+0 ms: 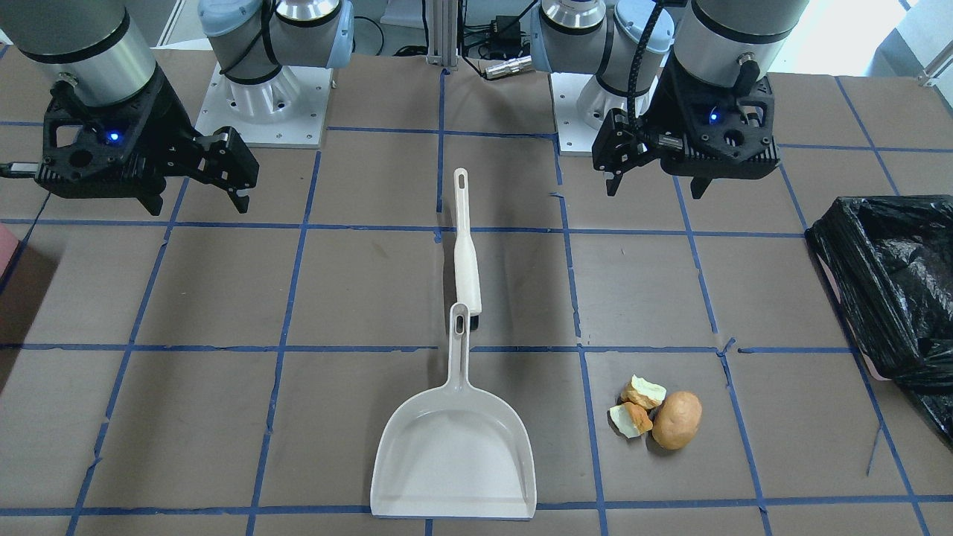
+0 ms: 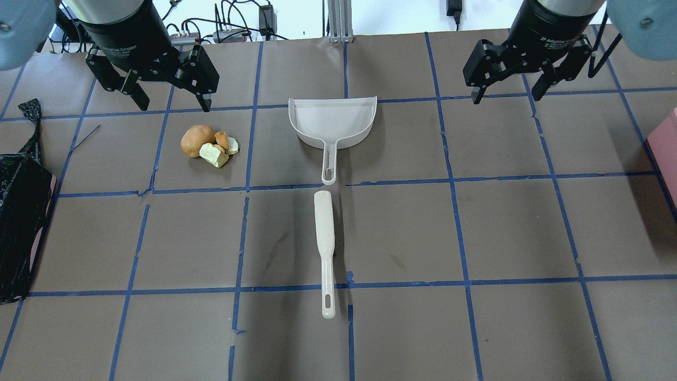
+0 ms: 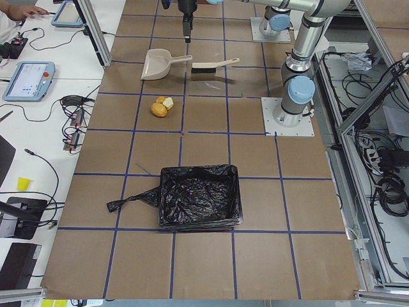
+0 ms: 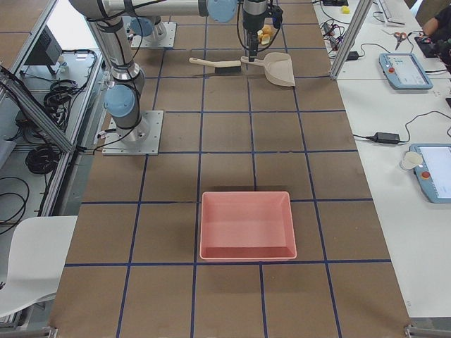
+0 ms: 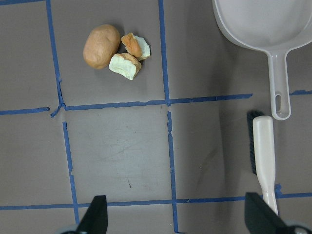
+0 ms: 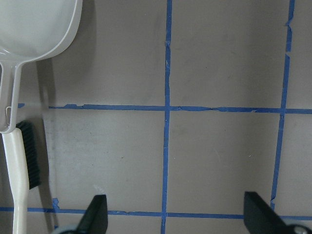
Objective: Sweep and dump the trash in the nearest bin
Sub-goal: 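Move the left gripper down to the white dustpan handle, then grasp the dustpan handle with the left gripper and lift it, then place the dustpan beside the bread scraps while the right gripper grasps the brush, then lift the brush with the right gripper and carry it toward the scraps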
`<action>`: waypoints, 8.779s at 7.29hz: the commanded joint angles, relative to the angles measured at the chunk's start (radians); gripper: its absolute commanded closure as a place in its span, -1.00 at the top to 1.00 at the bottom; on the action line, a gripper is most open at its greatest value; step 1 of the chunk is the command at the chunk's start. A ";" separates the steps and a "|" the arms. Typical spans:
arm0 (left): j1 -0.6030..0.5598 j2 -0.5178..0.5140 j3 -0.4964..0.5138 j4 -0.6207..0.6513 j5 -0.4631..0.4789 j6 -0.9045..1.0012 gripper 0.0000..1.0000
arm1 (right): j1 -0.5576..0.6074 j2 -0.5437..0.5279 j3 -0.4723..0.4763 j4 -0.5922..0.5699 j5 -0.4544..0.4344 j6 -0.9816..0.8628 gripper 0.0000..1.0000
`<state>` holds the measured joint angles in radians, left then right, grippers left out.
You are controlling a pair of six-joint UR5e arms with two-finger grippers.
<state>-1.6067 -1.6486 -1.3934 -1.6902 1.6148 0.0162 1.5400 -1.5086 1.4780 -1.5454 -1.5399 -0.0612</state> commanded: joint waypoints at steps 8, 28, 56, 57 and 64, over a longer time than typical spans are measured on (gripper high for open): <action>-0.099 -0.121 -0.070 0.222 -0.076 -0.014 1.00 | 0.000 0.005 0.004 0.007 0.003 -0.005 0.95; -0.295 -0.388 -0.305 0.782 -0.072 -0.206 0.20 | 0.002 0.002 0.010 0.007 0.006 -0.005 0.92; 0.683 -0.352 -0.154 0.460 -0.036 1.906 -0.96 | 0.679 0.245 0.358 -0.349 0.057 0.537 0.55; 0.701 -0.359 -0.165 0.492 -0.036 1.930 -0.96 | 0.681 0.243 0.361 -0.351 0.047 0.537 0.55; 0.685 -0.401 -0.171 0.524 -0.035 1.981 -0.95 | 0.703 0.243 0.380 -0.407 0.014 0.517 -0.98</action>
<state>-0.9124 -2.0479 -1.5638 -1.1679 1.5771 1.9735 2.2447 -1.2600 1.8612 -1.9475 -1.5143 0.4691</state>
